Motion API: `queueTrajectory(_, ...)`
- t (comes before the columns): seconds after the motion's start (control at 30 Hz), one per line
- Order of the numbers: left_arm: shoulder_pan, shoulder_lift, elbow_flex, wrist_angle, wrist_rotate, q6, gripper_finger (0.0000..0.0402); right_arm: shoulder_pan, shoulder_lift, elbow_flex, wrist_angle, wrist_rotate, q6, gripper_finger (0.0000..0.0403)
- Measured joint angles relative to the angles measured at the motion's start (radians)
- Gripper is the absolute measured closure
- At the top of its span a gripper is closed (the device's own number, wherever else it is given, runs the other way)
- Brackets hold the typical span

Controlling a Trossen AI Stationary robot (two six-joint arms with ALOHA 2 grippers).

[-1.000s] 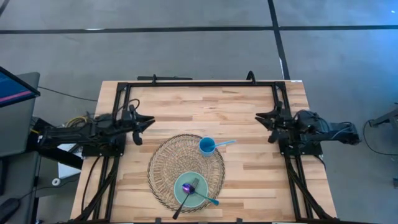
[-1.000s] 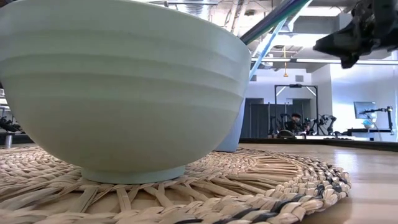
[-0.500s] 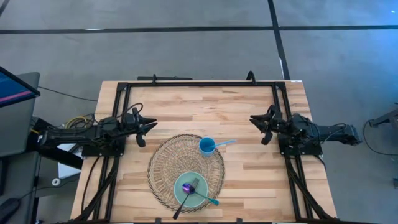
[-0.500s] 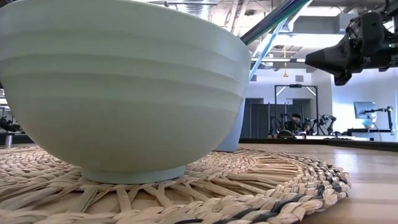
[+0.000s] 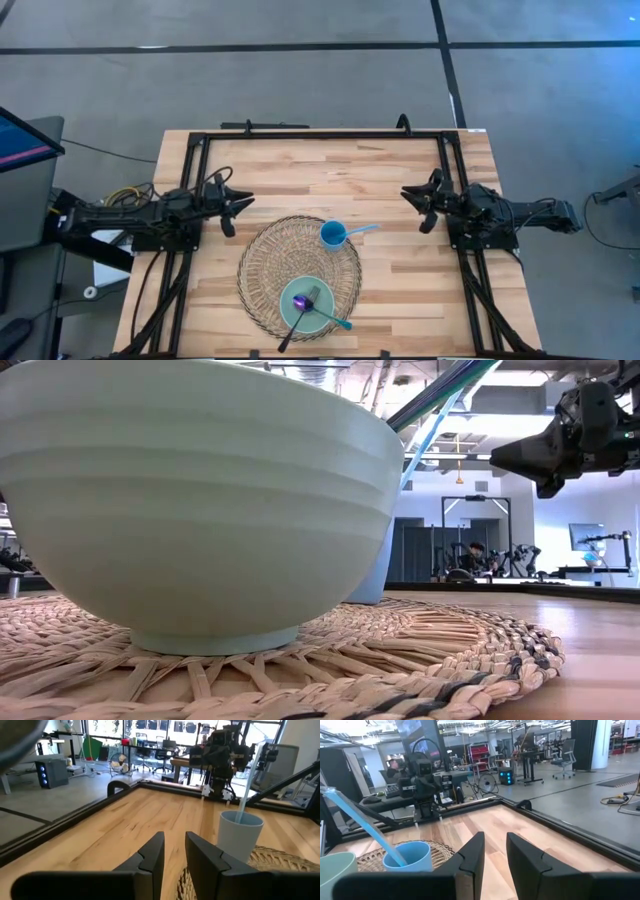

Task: Pick & Place Utensil
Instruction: Return to Home Position

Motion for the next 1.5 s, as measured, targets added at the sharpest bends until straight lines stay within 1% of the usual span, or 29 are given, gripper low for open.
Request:
queueTrajectory(1.07,0.0,0.227,0.001,0.001,0.0,-0.001,0.0323,0.001,0.0,0.0,-0.002,0.0,0.002,0.0328)
queueTrajectory(1.17,0.0,0.241,0.001,0.001,0.0,-0.032,0.0323,0.001,0.0,0.0,-0.002,0.0,0.002,0.0328)
queueTrajectory(1.4,0.0,0.249,0.001,0.015,0.0,-0.175,0.0323,0.0,0.0,0.0,-0.003,0.0,0.002,0.0328)
queueTrajectory(1.5,-0.002,0.249,0.002,0.03,0.01,-0.181,0.0323,0.0,0.0,0.0,-0.003,0.0,0.002,0.0328)
